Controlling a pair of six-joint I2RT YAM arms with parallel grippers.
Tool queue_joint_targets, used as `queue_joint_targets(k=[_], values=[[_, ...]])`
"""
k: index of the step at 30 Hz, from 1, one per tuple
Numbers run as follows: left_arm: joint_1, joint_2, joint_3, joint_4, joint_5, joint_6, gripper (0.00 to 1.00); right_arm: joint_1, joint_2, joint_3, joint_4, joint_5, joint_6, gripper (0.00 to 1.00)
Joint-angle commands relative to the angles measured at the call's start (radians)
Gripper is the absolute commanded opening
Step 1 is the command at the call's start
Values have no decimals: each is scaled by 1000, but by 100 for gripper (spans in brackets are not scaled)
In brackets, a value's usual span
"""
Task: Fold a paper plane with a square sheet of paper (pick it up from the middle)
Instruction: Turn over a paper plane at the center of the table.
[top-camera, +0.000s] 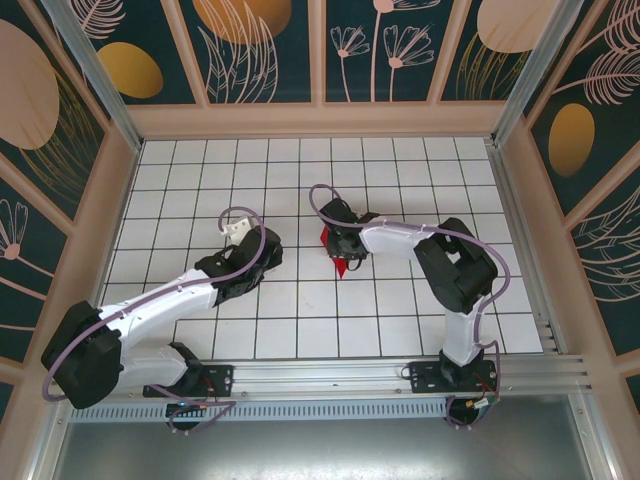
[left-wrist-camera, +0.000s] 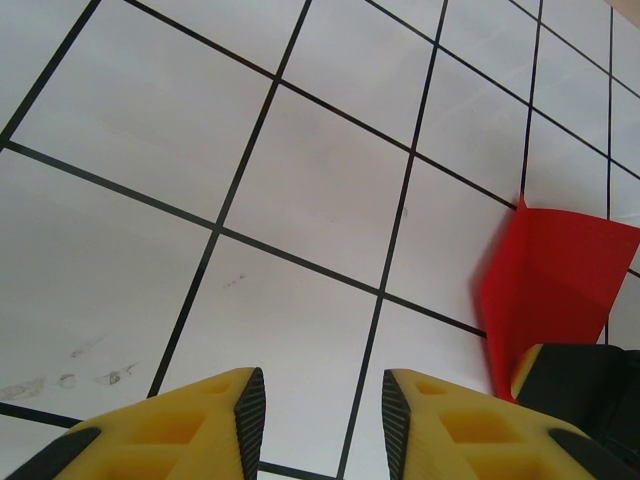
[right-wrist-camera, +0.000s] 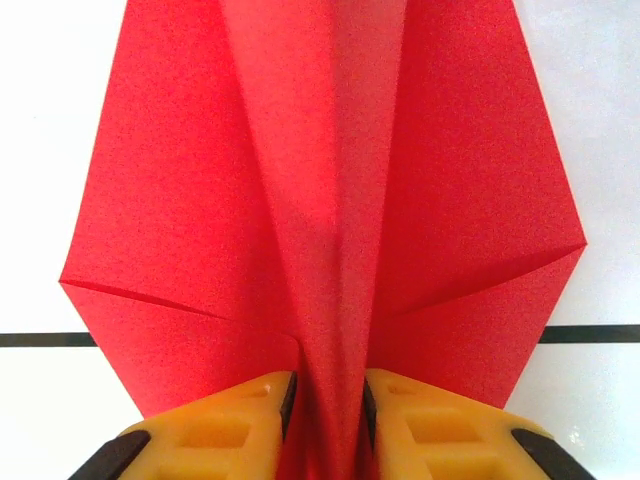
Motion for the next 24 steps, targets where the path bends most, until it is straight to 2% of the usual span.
queue_joint_targets(k=[1,13,20,24], values=[[-3,-7,-9,17,-24,9,40,-1,46,12,-46,-14,-13,30],[-4,1,-3,18,-26,9,40,29,149,36,-115,52,-110,34],[-4,4,11,14,-30,14,40,16,109,51,-93,5,-71,42],[-4,-1,15,8,-31,18,40,14,95,86,-104,4,-60,43]])
